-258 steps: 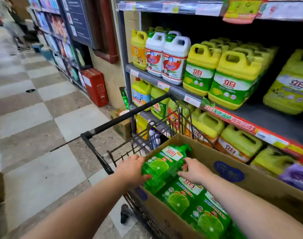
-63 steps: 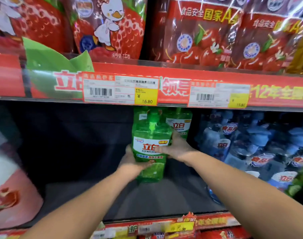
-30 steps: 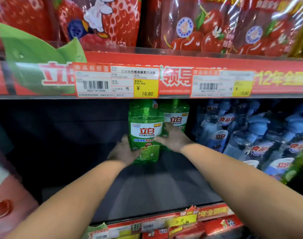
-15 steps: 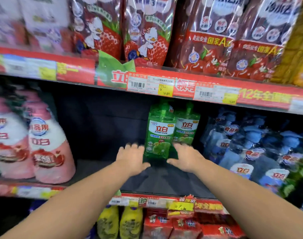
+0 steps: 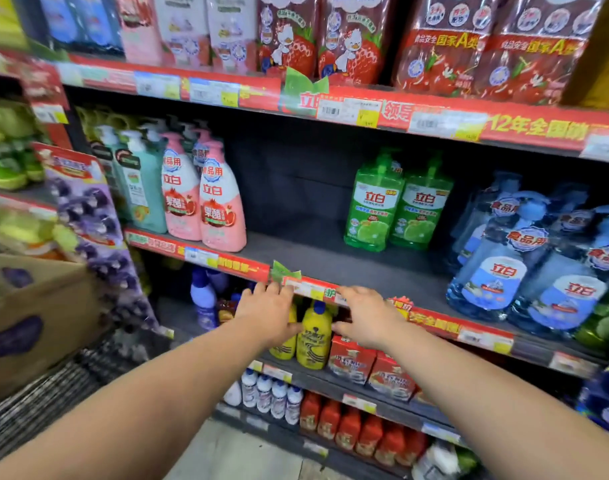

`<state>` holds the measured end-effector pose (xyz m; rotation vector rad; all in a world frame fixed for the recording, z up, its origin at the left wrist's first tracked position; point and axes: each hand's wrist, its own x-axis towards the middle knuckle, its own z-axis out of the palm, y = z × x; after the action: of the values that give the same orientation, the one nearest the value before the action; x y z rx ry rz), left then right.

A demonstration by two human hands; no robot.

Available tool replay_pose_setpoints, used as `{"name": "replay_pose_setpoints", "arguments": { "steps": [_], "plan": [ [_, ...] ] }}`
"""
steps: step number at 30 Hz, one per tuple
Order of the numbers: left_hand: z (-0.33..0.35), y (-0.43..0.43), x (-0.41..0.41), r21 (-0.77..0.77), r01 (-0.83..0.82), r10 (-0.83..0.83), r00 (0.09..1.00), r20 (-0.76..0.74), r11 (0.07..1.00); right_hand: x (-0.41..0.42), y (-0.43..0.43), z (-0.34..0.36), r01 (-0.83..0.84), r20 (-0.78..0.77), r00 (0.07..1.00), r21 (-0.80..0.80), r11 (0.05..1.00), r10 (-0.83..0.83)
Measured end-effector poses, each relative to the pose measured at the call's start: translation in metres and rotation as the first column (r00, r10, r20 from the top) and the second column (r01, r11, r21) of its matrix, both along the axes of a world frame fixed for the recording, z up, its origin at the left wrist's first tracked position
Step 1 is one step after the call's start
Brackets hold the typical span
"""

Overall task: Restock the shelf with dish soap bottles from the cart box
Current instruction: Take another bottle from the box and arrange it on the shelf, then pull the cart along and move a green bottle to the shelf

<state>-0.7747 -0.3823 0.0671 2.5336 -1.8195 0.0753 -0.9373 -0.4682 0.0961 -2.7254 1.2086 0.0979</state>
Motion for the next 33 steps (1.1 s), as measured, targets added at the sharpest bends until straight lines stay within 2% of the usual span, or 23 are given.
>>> {"name": "replay_pose_setpoints", "arguments": {
  "steps": [6,15,20,28,33],
  "plan": [
    [-0.003,0.083,0.019,0.021,-0.113,0.113,0.994,0.011,0.993,0.03,0.061,-0.007,-0.141,-0.01,0.99,0.033,0.989,0.142],
    [-0.008,0.203,0.08,0.023,-0.265,0.265,0.964,0.001,0.964,0.104,0.142,-0.006,-0.262,-0.027,0.964,0.025,0.965,0.263],
    [-0.002,0.294,0.144,-0.008,-0.37,0.37,0.929,-0.021,0.929,0.185,0.219,-0.003,-0.352,-0.035,0.935,0.032,0.935,0.353],
    [0.006,0.475,0.263,-0.064,-0.557,0.555,0.831,-0.036,0.828,0.34,0.386,-0.011,-0.578,-0.002,0.815,0.064,0.813,0.579],
    [-0.005,0.553,0.305,-0.013,-0.653,0.649,0.755,-0.096,0.757,0.397,0.453,-0.021,-0.636,-0.069,0.761,0.115,0.763,0.645]
  ]
}}
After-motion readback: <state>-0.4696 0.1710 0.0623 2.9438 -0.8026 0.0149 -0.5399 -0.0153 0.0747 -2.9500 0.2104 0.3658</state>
